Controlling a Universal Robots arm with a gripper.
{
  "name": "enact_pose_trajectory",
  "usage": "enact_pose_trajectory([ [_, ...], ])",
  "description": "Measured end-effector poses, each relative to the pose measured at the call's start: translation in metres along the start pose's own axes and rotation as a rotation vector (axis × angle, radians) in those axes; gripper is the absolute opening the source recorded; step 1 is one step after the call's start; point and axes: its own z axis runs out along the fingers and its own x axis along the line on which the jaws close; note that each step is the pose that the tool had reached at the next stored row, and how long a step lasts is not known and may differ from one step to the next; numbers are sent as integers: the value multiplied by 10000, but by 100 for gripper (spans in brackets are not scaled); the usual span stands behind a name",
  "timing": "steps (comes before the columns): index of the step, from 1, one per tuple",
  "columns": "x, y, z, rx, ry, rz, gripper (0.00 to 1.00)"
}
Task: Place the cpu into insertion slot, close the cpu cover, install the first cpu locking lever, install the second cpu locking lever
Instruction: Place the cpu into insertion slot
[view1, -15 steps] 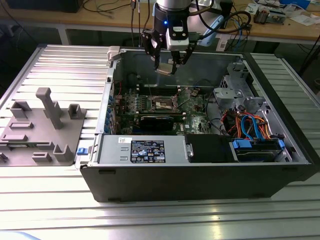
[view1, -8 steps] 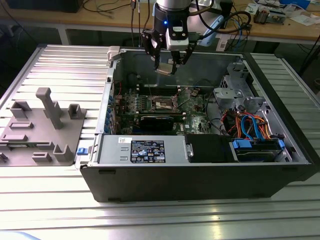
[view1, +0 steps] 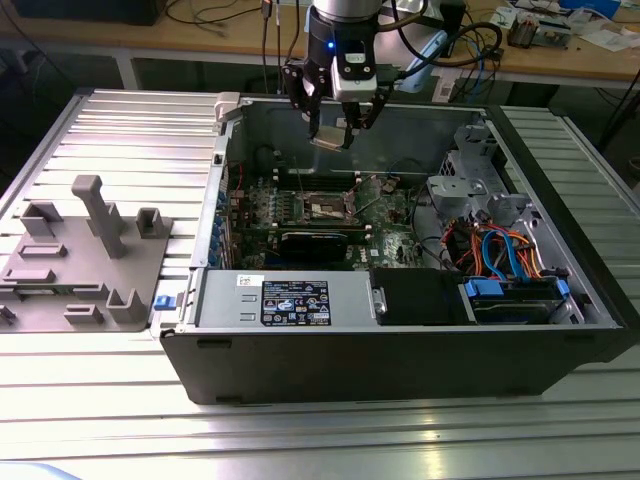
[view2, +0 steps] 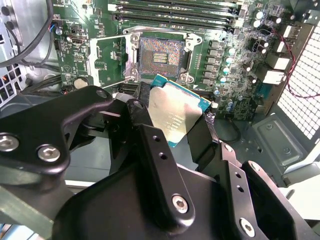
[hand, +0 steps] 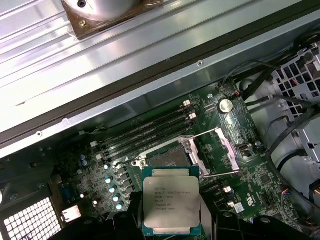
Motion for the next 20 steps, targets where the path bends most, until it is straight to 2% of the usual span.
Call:
enact_pose_trajectory([
  [20, 0, 0, 0, -3, -13, 191, 54],
])
